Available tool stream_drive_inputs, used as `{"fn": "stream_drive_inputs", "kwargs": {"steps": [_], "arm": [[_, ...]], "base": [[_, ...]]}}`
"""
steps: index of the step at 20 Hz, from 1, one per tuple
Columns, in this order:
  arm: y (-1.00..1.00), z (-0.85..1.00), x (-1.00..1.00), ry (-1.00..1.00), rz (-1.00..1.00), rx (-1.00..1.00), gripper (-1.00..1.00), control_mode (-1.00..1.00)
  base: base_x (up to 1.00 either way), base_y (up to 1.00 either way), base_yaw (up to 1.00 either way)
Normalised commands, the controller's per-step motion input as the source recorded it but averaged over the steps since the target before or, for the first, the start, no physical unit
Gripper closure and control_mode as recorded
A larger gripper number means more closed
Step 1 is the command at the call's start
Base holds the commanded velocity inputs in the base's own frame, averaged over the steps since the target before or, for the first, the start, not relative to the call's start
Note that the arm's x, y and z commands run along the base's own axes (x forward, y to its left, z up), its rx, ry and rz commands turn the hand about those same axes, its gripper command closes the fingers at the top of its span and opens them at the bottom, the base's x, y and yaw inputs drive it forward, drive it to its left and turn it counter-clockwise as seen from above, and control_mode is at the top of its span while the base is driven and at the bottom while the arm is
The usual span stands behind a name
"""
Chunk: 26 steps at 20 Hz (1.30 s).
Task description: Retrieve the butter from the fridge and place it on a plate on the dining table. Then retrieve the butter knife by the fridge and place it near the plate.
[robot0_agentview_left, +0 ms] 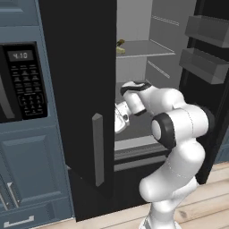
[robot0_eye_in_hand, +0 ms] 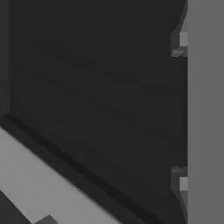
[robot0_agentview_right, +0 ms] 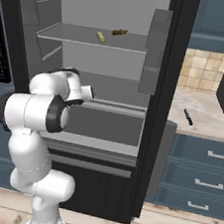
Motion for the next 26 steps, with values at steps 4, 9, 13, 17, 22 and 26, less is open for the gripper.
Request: {"fn": "stream_drive_inputs", "kwargs": {"steps": [4,9,13,17,22,26], "arm": [[0.67,-0.11,0.0,0.08,0.15,0.06,-1.0,-1.0],[0.81,-0.08,-0.11,0.03,0.16,0.01,-1.0,-1.0],[0.9,-0.03,-0.34,0.01,0.15,0.0,-1.0,-1.0],[0.9,-0.04,-0.53,0.01,0.11,0.0,-1.0,-1.0],[0.85,-0.03,-0.57,0.02,0.04,0.0,-1.0,-1.0],[0.32,0.0,-0.24,0.0,0.0,0.0,-1.0,-1.0]], "base": [[0.0,0.0,0.0],[0.0,0.0,0.0],[0.0,0.0,0.0],[0.0,0.0,0.0],[0.0,0.0,0.0],[0.0,0.0,0.0]]}}
